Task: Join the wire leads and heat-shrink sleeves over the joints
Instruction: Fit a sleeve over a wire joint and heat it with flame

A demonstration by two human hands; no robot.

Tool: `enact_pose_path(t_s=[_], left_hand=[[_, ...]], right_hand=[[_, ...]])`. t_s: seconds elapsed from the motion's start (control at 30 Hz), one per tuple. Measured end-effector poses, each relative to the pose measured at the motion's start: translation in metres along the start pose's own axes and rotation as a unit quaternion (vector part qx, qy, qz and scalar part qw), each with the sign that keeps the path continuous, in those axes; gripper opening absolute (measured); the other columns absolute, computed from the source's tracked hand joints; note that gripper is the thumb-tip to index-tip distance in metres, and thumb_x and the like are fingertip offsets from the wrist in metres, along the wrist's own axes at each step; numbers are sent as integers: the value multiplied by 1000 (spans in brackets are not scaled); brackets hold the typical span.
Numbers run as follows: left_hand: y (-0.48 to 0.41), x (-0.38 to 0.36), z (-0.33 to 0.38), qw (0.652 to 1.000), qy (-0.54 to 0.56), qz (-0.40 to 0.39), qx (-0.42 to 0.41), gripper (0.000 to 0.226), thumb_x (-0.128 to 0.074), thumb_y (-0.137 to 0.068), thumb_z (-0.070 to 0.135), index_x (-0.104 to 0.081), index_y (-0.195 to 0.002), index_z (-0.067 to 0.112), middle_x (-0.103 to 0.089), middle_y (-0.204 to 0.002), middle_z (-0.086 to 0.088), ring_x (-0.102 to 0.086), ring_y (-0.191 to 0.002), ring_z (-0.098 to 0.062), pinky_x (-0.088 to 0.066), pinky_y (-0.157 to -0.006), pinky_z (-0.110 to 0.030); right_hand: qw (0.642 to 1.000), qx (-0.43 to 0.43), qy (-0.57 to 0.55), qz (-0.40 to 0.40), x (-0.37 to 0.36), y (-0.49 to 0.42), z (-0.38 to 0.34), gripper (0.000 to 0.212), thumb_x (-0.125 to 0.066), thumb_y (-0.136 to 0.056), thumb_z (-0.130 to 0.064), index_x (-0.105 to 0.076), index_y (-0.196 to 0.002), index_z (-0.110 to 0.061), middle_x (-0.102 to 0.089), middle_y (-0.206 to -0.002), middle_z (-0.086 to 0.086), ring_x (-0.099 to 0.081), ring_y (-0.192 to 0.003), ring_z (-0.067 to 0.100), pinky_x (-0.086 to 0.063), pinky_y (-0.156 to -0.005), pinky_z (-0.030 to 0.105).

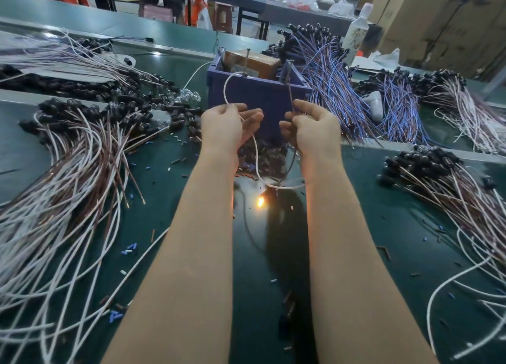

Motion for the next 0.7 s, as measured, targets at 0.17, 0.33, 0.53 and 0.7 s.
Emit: enact_pose_path(t_s=[0.17,0.33,0.53,0.7], left_hand=[[2,-2,2,1000,2,-7,-3,27,-30,-101,4,-52,-84,5,-66,-76,-12,-63,-48,-6,-52,-53,-17],[5,-3,-1,999,-37,-13,13,26,-33,-101,7,-54,-86,8,-67,-77,-8,-61,-47,-4,-54,-53,-16],[15,-24,12,974,-201,-87,-65,24,-42,-101,18,-65,-96,15,-62,-74,5,-51,-50,0,-46,-54,-18],[26,-44,48,913,-334,-130,-193,23,-48,-98,25,-70,-105,23,-60,-76,13,-54,-74,-5,-49,-76,-28]], right_hand=[[1000,1,-11,-18,-4,-1,-1,38,-35,-91,13,-56,-121,2,-57,-79,6,-56,-52,7,-51,-53,12],[1000,-2,19,-24,-3,1,-1,36,-37,-90,12,-57,-117,-2,-60,-82,6,-54,-56,9,-48,-52,12],[964,6,225,-144,-24,9,1,19,-51,-97,-22,-65,-86,-15,-70,-81,10,-46,-53,9,-39,-55,24],[934,-1,166,-317,-50,29,-1,18,-54,-94,-11,-61,-78,-14,-55,-66,4,-29,-52,13,-23,-48,22]])
Point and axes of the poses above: each hand's wrist, its own y-axis away from the middle knuckle, its own x-axis out of the back of the hand, z = x × y, the point moved 10 cm from there along -y, towards the middle knuckle
